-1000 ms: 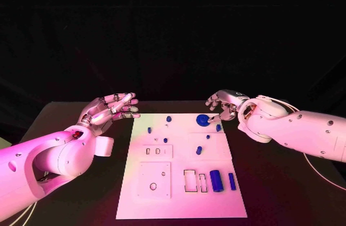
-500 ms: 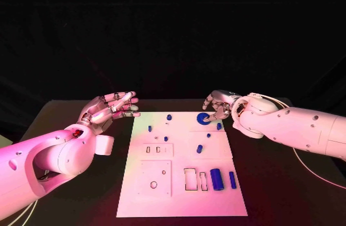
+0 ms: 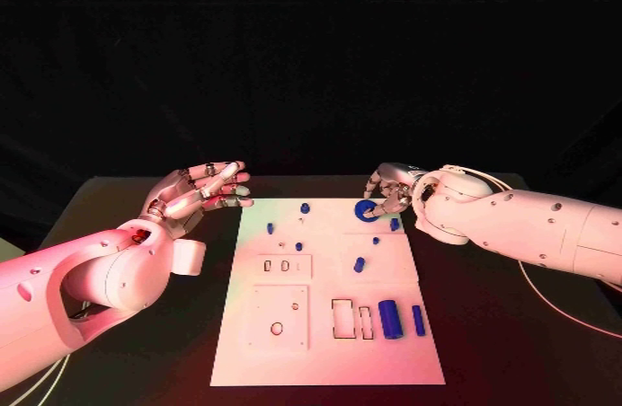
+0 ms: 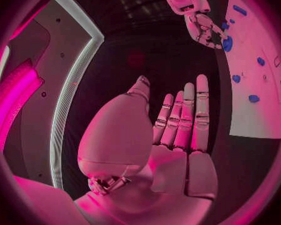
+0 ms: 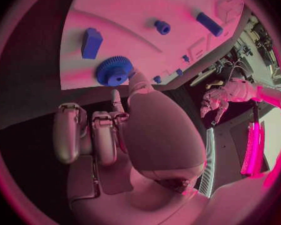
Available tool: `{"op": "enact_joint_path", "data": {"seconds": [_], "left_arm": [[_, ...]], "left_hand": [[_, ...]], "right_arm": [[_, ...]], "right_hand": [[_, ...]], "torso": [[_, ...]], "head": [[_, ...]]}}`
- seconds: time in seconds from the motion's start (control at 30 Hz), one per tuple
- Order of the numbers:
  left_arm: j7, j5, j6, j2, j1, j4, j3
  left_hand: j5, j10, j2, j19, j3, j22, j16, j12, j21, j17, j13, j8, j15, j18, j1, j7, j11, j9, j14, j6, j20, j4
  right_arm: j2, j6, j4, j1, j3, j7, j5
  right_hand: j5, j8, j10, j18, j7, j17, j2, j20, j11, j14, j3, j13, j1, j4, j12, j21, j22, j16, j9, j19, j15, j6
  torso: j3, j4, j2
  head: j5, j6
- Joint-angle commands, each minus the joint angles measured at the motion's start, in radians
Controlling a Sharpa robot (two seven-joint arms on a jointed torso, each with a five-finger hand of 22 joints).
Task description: Assemble the parts on the task board
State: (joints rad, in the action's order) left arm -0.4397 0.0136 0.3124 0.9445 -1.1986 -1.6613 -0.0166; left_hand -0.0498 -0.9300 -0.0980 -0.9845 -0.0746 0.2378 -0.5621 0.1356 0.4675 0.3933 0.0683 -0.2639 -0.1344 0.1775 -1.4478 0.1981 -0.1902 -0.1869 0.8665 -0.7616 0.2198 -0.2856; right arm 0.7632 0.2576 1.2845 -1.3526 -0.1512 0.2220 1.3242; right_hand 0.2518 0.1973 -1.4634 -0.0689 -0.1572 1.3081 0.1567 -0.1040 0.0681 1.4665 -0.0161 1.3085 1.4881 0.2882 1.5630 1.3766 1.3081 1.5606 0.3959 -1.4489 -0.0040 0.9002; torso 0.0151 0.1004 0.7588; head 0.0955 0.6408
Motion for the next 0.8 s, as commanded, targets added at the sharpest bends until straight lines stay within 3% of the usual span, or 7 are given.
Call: {"op": "enact_joint_path", "data": {"seconds": [0.03, 0.5, 0.8], "left_arm": [[-0.007, -0.002, -0.021, -0.002, -0.001, -0.001, -0.001], [-0.006, -0.002, -0.021, 0.001, -0.001, 0.0, -0.001], [-0.006, -0.003, -0.021, 0.001, -0.001, 0.001, -0.001]], "left_hand": [[0.0, 0.003, 0.006, 0.009, 0.005, 0.001, -0.007, -0.005, 0.005, 0.001, -0.001, 0.003, -0.001, -0.001, -0.006, 0.049, -0.003, 0.002, -0.008, 0.005, 0.0, 0.0], [0.0, 0.002, 0.007, 0.011, 0.006, 0.003, -0.01, -0.005, 0.008, 0.003, -0.001, 0.003, -0.001, -0.001, -0.006, 0.049, -0.002, 0.002, -0.01, 0.005, 0.0, 0.0], [0.0, 0.002, 0.007, 0.011, 0.006, 0.003, -0.01, -0.005, 0.008, 0.003, -0.001, 0.003, -0.001, -0.001, -0.006, 0.049, -0.002, 0.002, -0.01, 0.005, 0.0, 0.0]], "right_arm": [[-0.003, -0.043, -0.004, 0.002, 0.0, 0.016, -0.004], [-0.003, -0.066, -0.024, 0.01, 0.0, 0.027, -0.009], [-0.007, -0.062, -0.026, 0.011, 0.0, 0.015, -0.019]], "right_hand": [[0.0, -0.007, -0.1, 0.015, -0.001, 0.24, 0.001, 0.0, 0.008, 0.1, 0.004, 0.253, -0.011, 0.0, 0.002, 0.005, 0.046, 0.005, -0.001, -0.008, 0.006, -0.007], [-0.009, -0.017, -0.089, 0.015, -0.008, 0.24, 0.008, -0.005, 0.015, 0.1, 0.003, 0.239, -0.023, 0.002, -0.005, 0.005, 0.047, 0.005, -0.003, -0.006, 0.012, -0.027], [0.013, -0.012, -0.091, 0.015, -0.009, 0.239, -0.013, -0.009, 0.016, 0.099, 0.027, 0.242, -0.015, -0.001, -0.004, 0.004, 0.049, 0.005, 0.0, -0.004, 0.014, -0.02]], "torso": [[0.0, -0.0014, -0.001], [-0.0003, -0.001, 0.0], [-0.0011, -0.0014, 0.0]], "head": [[0.0, 0.001], [0.0, 0.002], [-0.001, -0.001]]}}
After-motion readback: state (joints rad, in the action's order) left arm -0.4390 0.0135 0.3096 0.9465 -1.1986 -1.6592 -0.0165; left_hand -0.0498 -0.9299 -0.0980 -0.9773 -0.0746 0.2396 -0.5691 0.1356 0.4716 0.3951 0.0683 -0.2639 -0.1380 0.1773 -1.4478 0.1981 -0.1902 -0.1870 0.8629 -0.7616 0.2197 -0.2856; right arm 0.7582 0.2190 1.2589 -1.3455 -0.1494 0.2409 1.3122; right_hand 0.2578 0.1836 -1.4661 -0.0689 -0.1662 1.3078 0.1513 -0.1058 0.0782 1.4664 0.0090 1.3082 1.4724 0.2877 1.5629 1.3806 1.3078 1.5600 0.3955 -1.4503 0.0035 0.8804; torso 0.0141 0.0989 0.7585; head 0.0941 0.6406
